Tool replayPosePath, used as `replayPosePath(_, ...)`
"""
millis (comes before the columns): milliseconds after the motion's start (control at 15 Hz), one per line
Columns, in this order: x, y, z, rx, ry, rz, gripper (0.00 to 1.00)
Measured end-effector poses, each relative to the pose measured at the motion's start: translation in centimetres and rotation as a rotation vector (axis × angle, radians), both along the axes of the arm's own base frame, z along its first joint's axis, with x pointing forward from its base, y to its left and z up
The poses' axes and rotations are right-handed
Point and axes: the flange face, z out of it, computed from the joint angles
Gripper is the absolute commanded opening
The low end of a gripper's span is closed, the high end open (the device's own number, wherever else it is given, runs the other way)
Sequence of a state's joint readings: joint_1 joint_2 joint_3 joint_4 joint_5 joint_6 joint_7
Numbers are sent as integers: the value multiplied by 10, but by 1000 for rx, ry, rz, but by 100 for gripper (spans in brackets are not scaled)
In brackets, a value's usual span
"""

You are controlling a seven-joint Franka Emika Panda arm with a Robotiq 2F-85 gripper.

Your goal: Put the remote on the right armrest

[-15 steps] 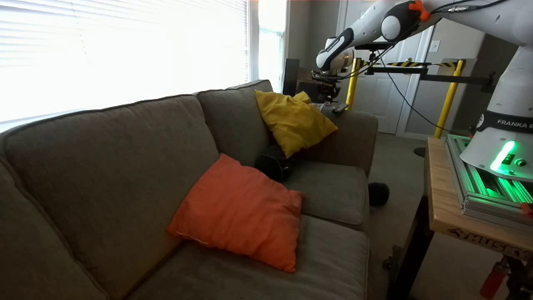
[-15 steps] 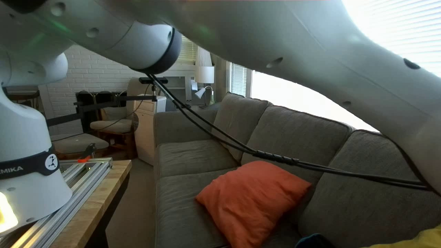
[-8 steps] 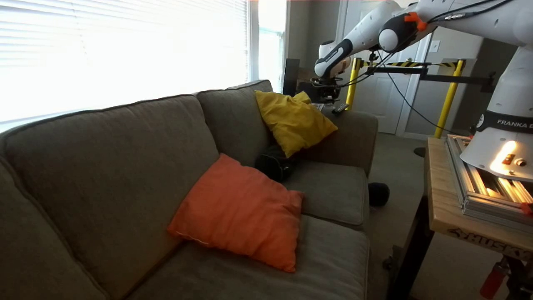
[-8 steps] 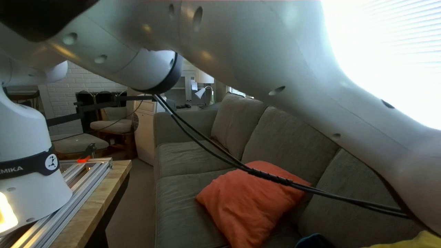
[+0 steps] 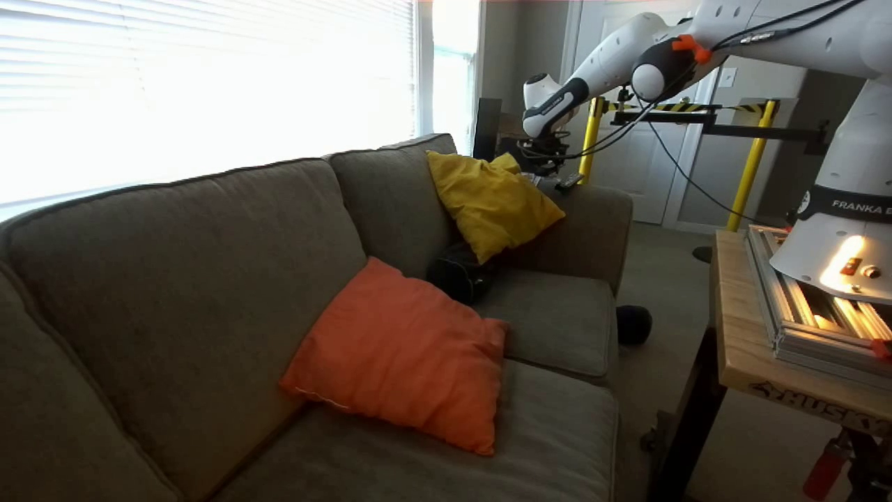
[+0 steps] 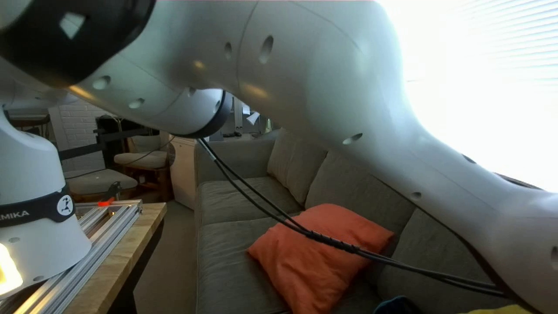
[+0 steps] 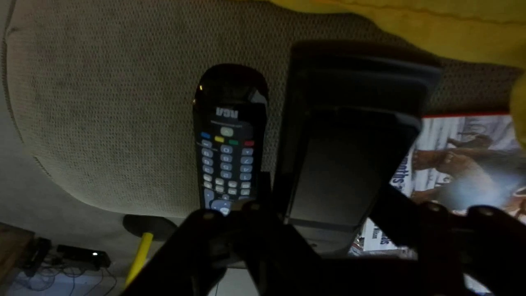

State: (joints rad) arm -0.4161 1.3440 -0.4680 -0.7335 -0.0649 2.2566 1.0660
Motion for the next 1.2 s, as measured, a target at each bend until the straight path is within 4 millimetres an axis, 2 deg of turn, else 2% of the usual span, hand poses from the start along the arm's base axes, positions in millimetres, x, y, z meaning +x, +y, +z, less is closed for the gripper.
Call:
replayPosePath(400, 5, 0, -10, -24, 43, 104, 33)
replayPosePath(733, 4, -12, -6, -29, 33, 182, 33)
replayPosePath(1200, -3, -26, -18, -42, -36, 275, 33)
